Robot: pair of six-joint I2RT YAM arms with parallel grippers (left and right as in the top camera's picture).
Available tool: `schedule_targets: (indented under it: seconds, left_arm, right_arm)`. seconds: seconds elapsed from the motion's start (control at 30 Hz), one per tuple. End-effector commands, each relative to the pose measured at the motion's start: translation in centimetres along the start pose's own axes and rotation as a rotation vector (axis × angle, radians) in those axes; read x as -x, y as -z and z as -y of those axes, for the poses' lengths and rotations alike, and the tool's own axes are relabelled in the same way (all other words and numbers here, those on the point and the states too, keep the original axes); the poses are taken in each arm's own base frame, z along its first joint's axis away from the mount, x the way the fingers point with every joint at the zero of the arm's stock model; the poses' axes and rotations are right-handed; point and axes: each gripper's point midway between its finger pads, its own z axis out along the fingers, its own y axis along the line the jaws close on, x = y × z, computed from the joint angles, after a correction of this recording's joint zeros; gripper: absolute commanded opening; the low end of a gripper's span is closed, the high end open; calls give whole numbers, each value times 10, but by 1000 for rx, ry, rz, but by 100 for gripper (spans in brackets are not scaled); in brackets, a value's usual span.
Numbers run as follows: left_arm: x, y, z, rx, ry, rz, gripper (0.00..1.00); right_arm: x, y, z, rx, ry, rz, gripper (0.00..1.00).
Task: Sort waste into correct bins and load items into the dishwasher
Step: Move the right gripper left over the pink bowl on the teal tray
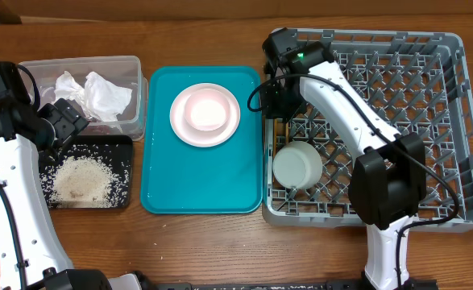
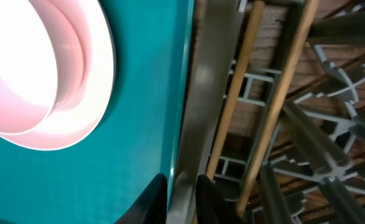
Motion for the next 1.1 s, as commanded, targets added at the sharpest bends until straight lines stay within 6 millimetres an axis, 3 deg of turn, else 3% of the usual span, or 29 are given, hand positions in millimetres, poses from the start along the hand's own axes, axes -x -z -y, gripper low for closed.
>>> schedule_targets:
  seconds: [0.0, 0.2, 0.53, 0.77, 0.9, 1.07]
  left_arm:
    - [4, 2, 2, -3, -9, 10, 100]
    - [4, 2, 2, -3, -9, 10, 100]
    - [4, 2, 2, -3, -9, 10, 100]
    - [4, 2, 2, -3, -9, 10, 100]
    - [4, 2, 2, -3, -9, 10, 100]
    - [4, 2, 2, -3, -9, 10, 100]
  right_arm:
    - [-7, 6, -14, 14, 29, 4, 18]
    - [-20, 3, -30, 12, 70, -21, 18]
    - [-34, 3, -27, -11, 69, -74, 18]
    - [-32, 3, -28, -8, 70, -68, 19]
    - [-26, 5, -24, -31, 70, -43, 25]
    - [-11, 26, -21, -49, 66, 14, 25]
